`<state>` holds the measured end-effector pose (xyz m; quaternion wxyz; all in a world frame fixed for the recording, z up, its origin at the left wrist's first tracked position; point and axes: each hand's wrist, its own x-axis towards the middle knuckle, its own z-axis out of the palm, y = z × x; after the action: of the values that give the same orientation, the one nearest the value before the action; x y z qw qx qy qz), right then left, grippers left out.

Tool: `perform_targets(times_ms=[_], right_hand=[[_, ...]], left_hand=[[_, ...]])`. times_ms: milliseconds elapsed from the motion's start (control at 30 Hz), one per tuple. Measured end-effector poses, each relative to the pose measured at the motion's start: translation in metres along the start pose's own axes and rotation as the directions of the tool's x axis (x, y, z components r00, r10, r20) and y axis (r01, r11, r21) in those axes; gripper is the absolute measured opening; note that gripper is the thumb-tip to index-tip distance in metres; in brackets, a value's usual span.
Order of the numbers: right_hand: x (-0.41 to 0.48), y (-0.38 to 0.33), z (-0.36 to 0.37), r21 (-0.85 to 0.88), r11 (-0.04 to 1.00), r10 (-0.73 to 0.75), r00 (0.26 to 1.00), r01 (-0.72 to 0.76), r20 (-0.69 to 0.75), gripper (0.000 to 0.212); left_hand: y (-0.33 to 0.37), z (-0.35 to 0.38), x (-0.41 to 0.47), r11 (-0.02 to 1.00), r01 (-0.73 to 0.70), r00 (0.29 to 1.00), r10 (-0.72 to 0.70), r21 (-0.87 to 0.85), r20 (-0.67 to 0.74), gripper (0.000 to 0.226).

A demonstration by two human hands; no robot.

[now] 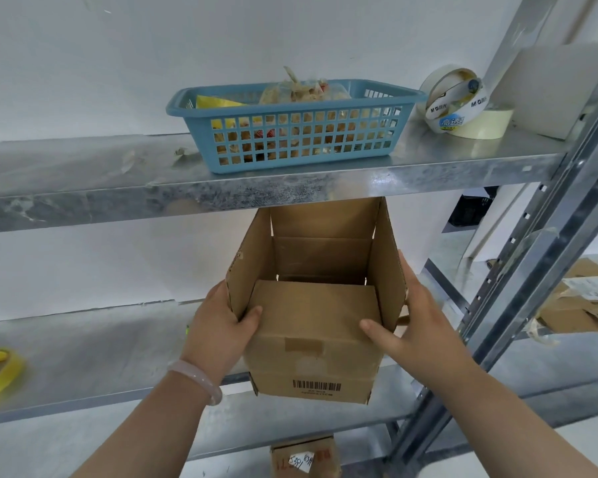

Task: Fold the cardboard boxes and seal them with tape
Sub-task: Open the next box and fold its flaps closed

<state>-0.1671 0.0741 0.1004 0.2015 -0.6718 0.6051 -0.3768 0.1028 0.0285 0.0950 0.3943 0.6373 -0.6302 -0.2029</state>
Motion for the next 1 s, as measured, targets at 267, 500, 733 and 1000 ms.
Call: perform_targets(times_ms=[267, 500, 733, 1000], right_hand=[[0.02, 0.01, -0.014, 0.37, 0.929, 0.053, 0.978, 0.026, -0.202, 0.052], [0.057, 0.024, -0.022, 0.476, 0.841, 0.281, 0.959, -0.257, 0.022, 0.057], [0.047, 0.021, -0.013, 0.427, 0.88, 0.259, 0.964, -0.207, -0.067, 0.058], [0.036, 0.014, -0.006, 0.402, 0.912, 0.117, 0.991, -0.081, -0.067, 0.039]], left_hand=[[-0.022, -0.024, 0.027, 0.999, -0.05, 0.99, 0.051, -0.012, 0.13, 0.049], [-0.025, -0.011, 0.038, 0.99, -0.057, 0.987, 0.075, 0.127, -0.14, 0.065], [-0.024, 0.008, 0.008, 0.978, -0.072, 0.94, 0.001, -0.196, -0.342, 0.079], [-0.028, 0.013, -0.013, 0.955, -0.285, 0.958, 0.28, -0.084, -0.063, 0.056]])
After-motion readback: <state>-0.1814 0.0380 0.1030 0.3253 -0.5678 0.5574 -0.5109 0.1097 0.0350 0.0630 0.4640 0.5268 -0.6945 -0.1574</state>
